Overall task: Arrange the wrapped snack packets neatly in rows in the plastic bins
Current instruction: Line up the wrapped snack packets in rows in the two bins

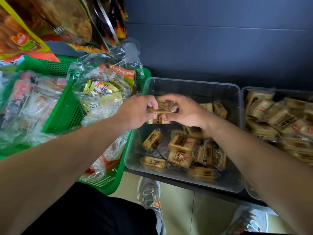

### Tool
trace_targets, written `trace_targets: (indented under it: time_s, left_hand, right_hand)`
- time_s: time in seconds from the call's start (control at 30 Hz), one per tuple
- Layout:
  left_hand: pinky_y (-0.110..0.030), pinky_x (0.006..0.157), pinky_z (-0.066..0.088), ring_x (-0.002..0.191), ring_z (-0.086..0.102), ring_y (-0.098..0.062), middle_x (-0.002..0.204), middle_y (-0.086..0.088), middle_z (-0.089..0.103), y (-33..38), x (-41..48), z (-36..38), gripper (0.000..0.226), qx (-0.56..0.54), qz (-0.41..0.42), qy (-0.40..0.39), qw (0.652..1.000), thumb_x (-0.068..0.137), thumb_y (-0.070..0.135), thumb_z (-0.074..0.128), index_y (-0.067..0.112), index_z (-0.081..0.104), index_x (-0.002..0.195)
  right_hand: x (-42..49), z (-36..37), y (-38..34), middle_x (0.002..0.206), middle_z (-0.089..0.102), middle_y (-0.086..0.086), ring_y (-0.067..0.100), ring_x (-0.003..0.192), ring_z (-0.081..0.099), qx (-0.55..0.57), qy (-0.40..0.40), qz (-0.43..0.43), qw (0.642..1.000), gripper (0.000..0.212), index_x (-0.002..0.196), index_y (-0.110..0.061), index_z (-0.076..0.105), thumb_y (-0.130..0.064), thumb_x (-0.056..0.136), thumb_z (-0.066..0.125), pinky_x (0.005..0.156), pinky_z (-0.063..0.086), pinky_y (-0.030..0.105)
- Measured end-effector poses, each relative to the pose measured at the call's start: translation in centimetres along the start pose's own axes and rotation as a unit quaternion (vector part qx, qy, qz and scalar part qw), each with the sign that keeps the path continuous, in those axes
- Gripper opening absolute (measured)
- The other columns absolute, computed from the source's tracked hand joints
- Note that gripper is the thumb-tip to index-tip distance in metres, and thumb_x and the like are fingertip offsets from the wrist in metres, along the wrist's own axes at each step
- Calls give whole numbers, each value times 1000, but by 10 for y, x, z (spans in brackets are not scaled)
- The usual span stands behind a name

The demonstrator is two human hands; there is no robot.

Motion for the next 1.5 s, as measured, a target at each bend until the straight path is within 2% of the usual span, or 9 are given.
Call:
trace_targets:
  time_s: [0.17, 0.3, 0.47, 0.9, 1.03, 1.2, 1.3, 1.4, 1.5]
  left_hand:
    - [-30, 91, 46, 106, 58, -14, 122, 9, 61, -4, -1, -16, 26, -5, 6, 46, 999, 91, 32, 74, 30, 66, 116]
    - [-27, 92, 41, 101, 51, -10, 126, 5, 59, -11, -1, -26, 25, -31, 2, 70, 997, 93, 29, 72, 26, 67, 117]
    - [-28, 96, 40, 116, 54, -17, 127, 4, 57, -13, 0, -19, 24, -21, 1, 42, 999, 93, 30, 72, 27, 67, 116]
    - [-29, 95, 35, 122, 49, -18, 125, 5, 54, -17, 4, -13, 21, -22, 11, 27, 999, 93, 33, 72, 28, 69, 112]
    - [-26, 91, 35, 111, 49, -12, 115, 10, 49, -18, 5, -14, 20, -34, 17, 27, 999, 92, 33, 72, 29, 69, 112]
    - [-26, 86, 36, 104, 50, -12, 116, 8, 51, -17, 5, -14, 22, -39, 14, 30, 999, 92, 34, 72, 28, 70, 112]
    - [-25, 85, 34, 102, 48, -10, 117, 8, 52, -18, 5, -15, 22, -39, 16, 32, 999, 92, 33, 72, 26, 70, 113]
    - [-25, 86, 34, 101, 47, -9, 116, 10, 51, -19, 5, -14, 21, -44, 16, 29, 998, 92, 33, 73, 27, 70, 112]
    - [-28, 91, 38, 104, 46, -9, 120, 11, 51, -24, 7, -13, 19, -61, 12, 19, 998, 92, 34, 73, 30, 69, 110]
  right_hand:
    - [8, 13, 20, 92, 66, -16, 9, 90, 64, -103, 6, 51, 993, 9, 93, -33, 69, -34, 88, 77, 89, 52, 34]
    - [4, 19, 33, 84, 58, -20, 12, 90, 61, -139, 46, 67, 987, 18, 87, -36, 63, -35, 84, 81, 96, 46, 38]
    - [13, 33, 32, 88, 61, -13, 12, 87, 60, -155, 56, 56, 985, 24, 76, -34, 57, -31, 86, 79, 75, 45, 29]
    - [16, 35, 24, 85, 66, -7, 14, 82, 64, -137, 42, 42, 989, 11, 83, -25, 70, -33, 90, 74, 77, 53, 32]
    - [4, 20, 1, 109, 63, -8, 14, 98, 59, -217, 81, 8, 973, 16, 107, -29, 71, -36, 92, 70, 89, 51, 35]
    - [-4, 93, -5, 132, 60, -6, 19, 120, 52, -238, -126, -45, 962, 48, 131, -32, 63, -22, 86, 78, 104, 45, 40]
    - [6, 102, -2, 130, 62, -5, 21, 116, 52, -295, -91, -50, 950, 53, 132, -31, 63, -12, 85, 75, 97, 47, 38]
    - [9, 96, 4, 118, 64, -8, 17, 109, 56, -249, -99, -34, 963, 43, 124, -29, 67, -18, 85, 78, 93, 47, 35]
    - [1, 64, 16, 102, 61, -18, 5, 92, 59, -78, -86, 31, 993, 37, 120, -27, 69, -26, 85, 80, 89, 48, 32]
Point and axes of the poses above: each hand's wrist, its own x-axis towards the middle knuckle, its own z-axis out of the palm, y = z × x, the point moved 10 cm from there along x, towards the middle knuckle
